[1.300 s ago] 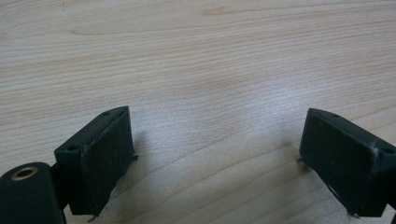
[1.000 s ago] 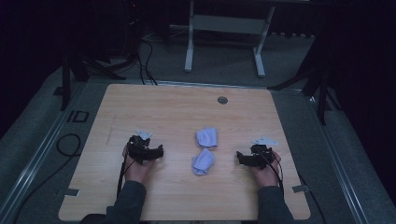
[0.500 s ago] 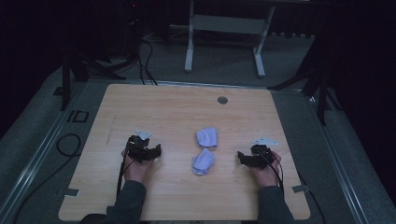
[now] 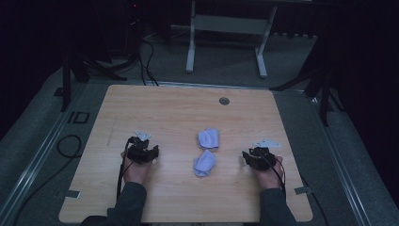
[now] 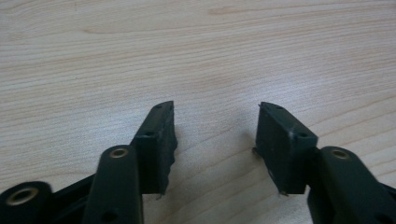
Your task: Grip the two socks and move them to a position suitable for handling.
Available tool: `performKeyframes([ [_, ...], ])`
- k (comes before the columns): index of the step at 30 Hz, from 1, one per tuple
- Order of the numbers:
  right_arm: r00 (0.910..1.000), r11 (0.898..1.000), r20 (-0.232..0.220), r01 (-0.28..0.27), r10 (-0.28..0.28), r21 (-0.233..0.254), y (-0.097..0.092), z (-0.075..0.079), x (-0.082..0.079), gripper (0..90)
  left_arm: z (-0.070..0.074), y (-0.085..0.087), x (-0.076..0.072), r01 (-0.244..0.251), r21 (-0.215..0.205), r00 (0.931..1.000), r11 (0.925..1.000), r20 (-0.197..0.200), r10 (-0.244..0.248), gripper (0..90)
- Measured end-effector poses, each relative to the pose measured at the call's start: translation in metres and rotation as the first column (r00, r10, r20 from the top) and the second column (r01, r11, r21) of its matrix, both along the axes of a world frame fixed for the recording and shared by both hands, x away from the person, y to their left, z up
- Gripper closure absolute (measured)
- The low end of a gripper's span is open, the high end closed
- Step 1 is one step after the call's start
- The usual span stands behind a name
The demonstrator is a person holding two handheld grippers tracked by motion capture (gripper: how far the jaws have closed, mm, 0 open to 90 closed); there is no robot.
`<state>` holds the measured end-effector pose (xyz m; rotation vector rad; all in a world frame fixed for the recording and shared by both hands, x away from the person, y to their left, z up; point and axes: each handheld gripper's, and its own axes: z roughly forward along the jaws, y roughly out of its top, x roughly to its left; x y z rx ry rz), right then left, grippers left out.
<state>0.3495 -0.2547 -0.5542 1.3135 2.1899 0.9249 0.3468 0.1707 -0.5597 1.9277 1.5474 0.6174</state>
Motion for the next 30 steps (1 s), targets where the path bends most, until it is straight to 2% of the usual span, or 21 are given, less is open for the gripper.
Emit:
performKeyframes([
  [2, 0.9992, 0.999, 0.001, -0.039, 0.039, 0.005, 0.006, 0.004, -0.004, 80.1, 0.001, 0.000, -0.001, 0.010, -0.017, 0.9999, 0.9998, -0.001, -0.010, 54.7],
  [6, 0.9959, 0.997, 0.040, -0.081, 0.081, 0.004, 0.017, 0.012, -0.011, 89.2, 0.002, 0.000, -0.002, 0.022, -0.027, 0.9997, 0.9994, 0.005, -0.022, 56.5],
  [7, 0.9959, 0.997, 0.040, -0.081, 0.081, 0.004, 0.017, 0.012, -0.011, 89.2, 0.003, 0.000, -0.002, 0.026, -0.031, 0.9996, 0.9992, 0.007, -0.025, 56.5],
  [13, 0.9857, 0.986, 0.046, -0.163, 0.162, 0.029, 0.038, 0.020, -0.022, 89.8, 0.005, -0.002, -0.004, 0.043, -0.043, 0.9990, 0.9981, 0.013, -0.043, 56.9],
  [16, 0.9763, 0.976, 0.049, -0.213, 0.211, 0.041, 0.051, 0.025, -0.027, 89.8, 0.006, -0.003, -0.005, 0.058, -0.046, 0.9983, 0.9972, 0.014, -0.057, 57.1],
  [17, 0.9763, 0.976, 0.049, -0.213, 0.211, 0.041, 0.051, 0.025, -0.027, 89.8, 0.006, -0.003, -0.005, 0.058, -0.046, 0.9983, 0.9972, 0.014, -0.057, 57.3],
  [19, 0.9683, 0.967, 0.048, -0.248, 0.245, 0.066, 0.061, 0.030, -0.032, 89.8, 0.007, -0.003, -0.005, 0.059, -0.052, 0.9982, 0.9969, 0.017, -0.058, 57.3],
  [20, 0.9683, 0.967, 0.048, -0.248, 0.245, 0.066, 0.061, 0.030, -0.032, 89.8, 0.007, -0.003, -0.005, 0.059, -0.052, 0.9982, 0.9969, 0.017, -0.058, 57.4],
  [21, 0.9638, 0.962, 0.054, -0.264, 0.261, 0.062, 0.066, 0.033, -0.034, 89.7, 0.007, -0.003, -0.006, 0.060, -0.059, 0.9980, 0.9965, 0.021, -0.059, 57.4],
  [23, 0.9467, 0.947, 0.068, -0.318, 0.315, 0.037, 0.084, 0.041, -0.041, 89.7, 0.008, -0.004, -0.006, 0.066, -0.058, 0.9977, 0.9961, 0.020, -0.065, 57.6],
  [24, 0.9422, 0.943, 0.070, -0.331, 0.328, 0.033, 0.089, 0.041, -0.042, 89.7, 0.008, -0.004, -0.007, 0.068, -0.060, 0.9975, 0.9959, 0.020, -0.067, 57.6],
  [25, 0.9422, 0.943, 0.070, -0.331, 0.328, 0.033, 0.089, 0.041, -0.042, 89.7, 0.008, -0.005, -0.007, 0.071, -0.057, 0.9973, 0.9958, 0.023, -0.070, 57.6],
  [30, 0.9323, 0.932, 0.014, -0.362, 0.362, 0.007, 0.104, 0.030, -0.038, 89.6, 0.009, -0.009, -0.009, 0.104, -0.064, 0.9945, 0.9925, 0.020, -0.103, 57.6],
])
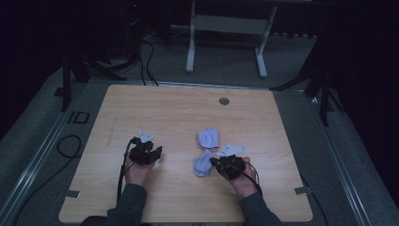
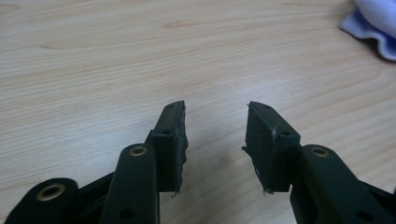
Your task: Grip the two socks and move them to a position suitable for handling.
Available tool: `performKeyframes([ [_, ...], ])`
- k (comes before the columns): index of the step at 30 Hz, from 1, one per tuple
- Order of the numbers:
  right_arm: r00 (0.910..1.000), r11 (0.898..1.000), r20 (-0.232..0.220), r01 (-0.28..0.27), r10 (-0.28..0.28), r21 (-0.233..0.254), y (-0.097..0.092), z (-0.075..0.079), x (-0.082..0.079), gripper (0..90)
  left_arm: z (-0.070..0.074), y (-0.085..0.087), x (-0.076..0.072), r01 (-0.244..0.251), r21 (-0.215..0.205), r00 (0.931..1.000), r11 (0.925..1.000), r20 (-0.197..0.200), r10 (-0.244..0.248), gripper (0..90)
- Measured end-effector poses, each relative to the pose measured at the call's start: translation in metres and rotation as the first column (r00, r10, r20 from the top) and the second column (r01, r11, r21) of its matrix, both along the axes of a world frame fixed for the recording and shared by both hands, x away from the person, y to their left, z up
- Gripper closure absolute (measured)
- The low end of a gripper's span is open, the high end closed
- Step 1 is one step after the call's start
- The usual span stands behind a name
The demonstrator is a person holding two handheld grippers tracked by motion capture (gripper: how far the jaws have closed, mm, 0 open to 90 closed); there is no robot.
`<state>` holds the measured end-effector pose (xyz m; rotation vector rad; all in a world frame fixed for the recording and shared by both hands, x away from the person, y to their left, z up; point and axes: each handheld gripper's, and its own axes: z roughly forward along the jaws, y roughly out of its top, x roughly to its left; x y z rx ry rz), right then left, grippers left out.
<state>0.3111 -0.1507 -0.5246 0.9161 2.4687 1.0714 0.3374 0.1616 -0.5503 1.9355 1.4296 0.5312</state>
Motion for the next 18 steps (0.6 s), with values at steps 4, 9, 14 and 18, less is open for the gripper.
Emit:
performKeyframes([
  [4, 0.9995, 0.998, -0.029, -0.008, 0.007, -0.056, 0.005, -0.012, 0.003, 89.6, 0.001, -0.002, -0.001, 0.011, -0.005, 0.9999, 0.9999, 0.001, -0.011, 57.7],
  [9, 0.9985, 0.994, -0.053, -0.018, 0.012, -0.107, 0.008, -0.023, 0.003, 89.6, 0.004, -0.005, -0.004, 0.030, -0.011, 0.9994, 0.9995, 0.016, -0.030, 58.2],
  [14, 0.9980, 0.993, -0.060, -0.025, 0.018, -0.115, 0.010, -0.027, 0.004, 89.7, 0.007, -0.009, -0.007, 0.049, -0.022, 0.9983, 0.9986, 0.032, -0.048, 59.0],
  [18, 0.9974, 0.993, -0.063, -0.042, 0.035, -0.115, 0.012, -0.027, 0.007, 89.8, 0.010, -0.013, -0.009, 0.079, -0.027, 0.9960, 0.9965, 0.042, -0.078, 59.8],
])
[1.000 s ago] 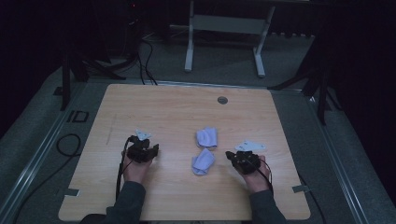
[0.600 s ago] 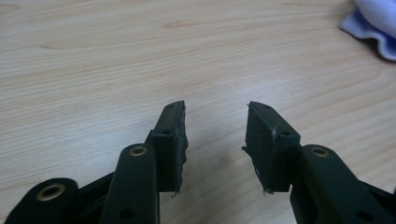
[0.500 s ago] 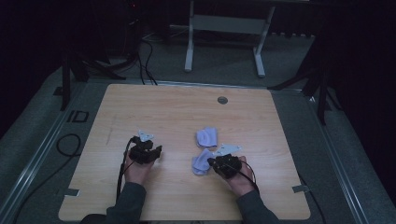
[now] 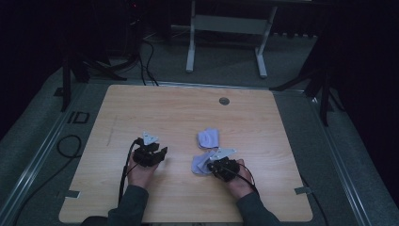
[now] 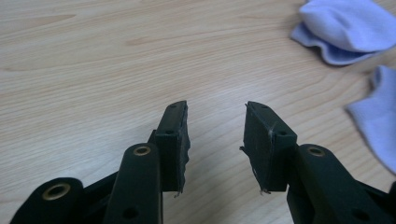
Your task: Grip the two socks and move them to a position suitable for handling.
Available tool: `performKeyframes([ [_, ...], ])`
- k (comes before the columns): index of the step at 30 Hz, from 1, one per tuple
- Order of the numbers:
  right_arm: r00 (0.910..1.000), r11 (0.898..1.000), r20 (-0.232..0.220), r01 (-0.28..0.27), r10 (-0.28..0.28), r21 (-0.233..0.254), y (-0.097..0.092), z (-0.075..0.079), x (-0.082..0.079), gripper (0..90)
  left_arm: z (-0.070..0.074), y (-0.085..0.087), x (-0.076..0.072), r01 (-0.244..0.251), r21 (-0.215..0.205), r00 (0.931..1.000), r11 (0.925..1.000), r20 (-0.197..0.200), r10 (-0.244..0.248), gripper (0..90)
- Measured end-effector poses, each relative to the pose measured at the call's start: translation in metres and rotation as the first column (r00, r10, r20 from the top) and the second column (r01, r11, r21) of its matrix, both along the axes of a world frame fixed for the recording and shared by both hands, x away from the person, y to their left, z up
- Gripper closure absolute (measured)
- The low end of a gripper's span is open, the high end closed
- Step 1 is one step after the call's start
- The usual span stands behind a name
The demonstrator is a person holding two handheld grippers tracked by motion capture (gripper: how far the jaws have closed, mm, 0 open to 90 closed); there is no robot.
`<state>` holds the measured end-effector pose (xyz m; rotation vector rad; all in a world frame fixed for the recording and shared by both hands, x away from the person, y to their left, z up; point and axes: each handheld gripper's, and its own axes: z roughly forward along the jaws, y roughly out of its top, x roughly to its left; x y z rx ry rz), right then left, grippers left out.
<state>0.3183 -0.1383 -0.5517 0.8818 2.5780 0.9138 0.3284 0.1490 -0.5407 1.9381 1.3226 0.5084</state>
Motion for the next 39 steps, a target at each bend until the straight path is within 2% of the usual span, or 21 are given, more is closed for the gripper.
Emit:
performKeyframes([
  [6, 0.9996, 1.000, -0.003, -0.029, 0.029, -0.008, 0.005, 0.000, 0.006, 90.0, 0.001, -0.010, -0.003, 0.050, 0.000, 0.9987, 0.9987, 0.008, -0.050, 60.3],
  [15, 0.9982, 0.998, 0.001, -0.060, 0.060, -0.017, 0.015, 0.001, 0.009, 90.0, -0.004, -0.024, -0.003, 0.106, 0.015, 0.9944, 0.9943, -0.004, -0.106, 62.3],
  [22, 0.9950, 0.995, 0.002, -0.100, 0.100, -0.022, 0.028, 0.001, 0.007, 90.0, -0.006, -0.030, -0.005, 0.139, 0.020, 0.9903, 0.9901, -0.005, -0.139, 67.4],
  [25, 0.9927, 0.992, 0.004, -0.121, 0.121, -0.025, 0.034, 0.001, 0.005, 90.0, -0.005, -0.032, -0.006, 0.152, 0.019, 0.9883, 0.9882, 0.001, -0.152, 76.0],
  [26, 0.9927, 0.992, 0.004, -0.121, 0.121, -0.025, 0.034, 0.001, 0.005, 90.0, -0.005, -0.033, -0.006, 0.157, 0.018, 0.9876, 0.9874, 0.004, -0.157, 76.0],
  [31, 0.9905, 0.990, 0.014, -0.136, 0.137, -0.036, 0.040, 0.001, 0.005, 90.0, -0.008, -0.039, -0.008, 0.195, 0.019, 0.9808, 0.9807, -0.002, -0.195, 89.3],
  [34, 0.9899, 0.989, 0.019, -0.139, 0.140, -0.042, 0.042, 0.001, 0.004, 90.0, -0.009, -0.042, -0.008, 0.207, 0.018, 0.9783, 0.9782, -0.010, -0.207, 89.5],
  [36, 0.9887, 0.988, 0.023, -0.147, 0.148, -0.047, 0.045, 0.001, 0.004, 90.0, -0.010, -0.047, -0.009, 0.233, 0.025, 0.9724, 0.9721, -0.011, -0.233, 89.6],
  [37, 0.9887, 0.988, 0.023, -0.147, 0.148, -0.047, 0.045, 0.001, 0.004, 90.0, -0.010, -0.047, -0.009, 0.233, 0.025, 0.9724, 0.9721, -0.011, -0.233, 89.6],
  [38, 0.9885, 0.988, 0.025, -0.148, 0.149, -0.051, 0.046, 0.001, 0.004, 90.0, -0.012, -0.050, -0.009, 0.253, 0.027, 0.9675, 0.9671, -0.014, -0.253, 89.5],
  [39, 0.9884, 0.988, 0.026, -0.148, 0.149, -0.054, 0.046, 0.001, 0.003, 90.0, -0.012, -0.050, -0.009, 0.253, 0.027, 0.9675, 0.9671, -0.014, -0.253, 89.6],
])
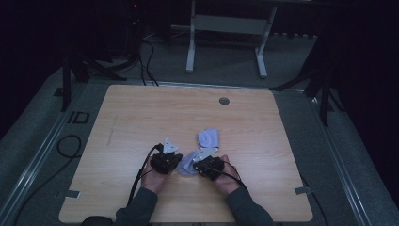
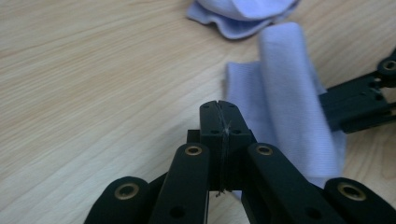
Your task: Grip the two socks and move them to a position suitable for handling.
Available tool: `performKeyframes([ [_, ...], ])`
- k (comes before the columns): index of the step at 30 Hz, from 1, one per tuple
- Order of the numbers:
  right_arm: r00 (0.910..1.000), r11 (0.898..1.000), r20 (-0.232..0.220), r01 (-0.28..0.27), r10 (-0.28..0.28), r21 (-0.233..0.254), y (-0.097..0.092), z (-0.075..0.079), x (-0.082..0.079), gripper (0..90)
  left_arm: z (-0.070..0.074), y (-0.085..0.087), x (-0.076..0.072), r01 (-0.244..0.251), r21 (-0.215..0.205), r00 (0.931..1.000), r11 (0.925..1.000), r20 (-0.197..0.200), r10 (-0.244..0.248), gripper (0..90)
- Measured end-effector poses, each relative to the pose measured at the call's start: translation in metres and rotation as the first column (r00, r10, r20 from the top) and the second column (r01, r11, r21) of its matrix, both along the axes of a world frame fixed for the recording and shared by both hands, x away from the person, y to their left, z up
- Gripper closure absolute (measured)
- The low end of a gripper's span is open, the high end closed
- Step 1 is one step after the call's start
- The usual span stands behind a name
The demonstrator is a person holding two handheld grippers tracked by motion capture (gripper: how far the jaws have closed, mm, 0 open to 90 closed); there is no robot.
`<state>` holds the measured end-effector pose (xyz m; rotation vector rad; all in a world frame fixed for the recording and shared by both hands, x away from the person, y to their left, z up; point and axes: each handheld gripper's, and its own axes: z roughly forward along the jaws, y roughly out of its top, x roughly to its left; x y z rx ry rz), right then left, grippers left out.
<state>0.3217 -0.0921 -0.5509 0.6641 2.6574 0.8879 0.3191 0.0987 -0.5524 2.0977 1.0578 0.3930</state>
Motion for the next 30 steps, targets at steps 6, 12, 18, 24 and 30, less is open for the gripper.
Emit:
performKeyframes([
  [6, 1.0000, 1.000, -0.003, -0.001, 0.001, 0.001, 0.000, 0.000, 0.000, 90.0, -0.005, -0.007, -0.001, 0.048, 0.016, 0.9987, 0.9987, -0.020, -0.047, 89.6],
  [12, 1.0000, 1.000, 0.008, 0.002, -0.002, -0.020, -0.001, 0.001, -0.001, 90.0, -0.007, -0.007, -0.001, 0.048, 0.026, 0.9982, 0.9985, -0.039, -0.047, 89.7],
  [18, 0.9998, 0.999, 0.011, 0.015, -0.014, -0.038, -0.010, 0.002, -0.004, 90.0, -0.007, -0.003, -0.001, 0.025, 0.010, 0.9985, 0.9996, -0.048, -0.025, 89.7],
  [24, 0.9981, 0.998, 0.001, 0.061, -0.061, -0.022, -0.029, 0.002, -0.007, 89.8, -0.008, -0.001, -0.002, 0.017, 0.004, 0.9987, 0.9998, -0.049, -0.017, 89.7],
  [30, 0.9948, 0.995, -0.013, 0.101, -0.101, -0.009, -0.048, 0.002, -0.007, 88.6, -0.008, 0.001, -0.002, 0.016, 0.008, 0.9988, 0.9998, -0.046, -0.016, 89.7],
])
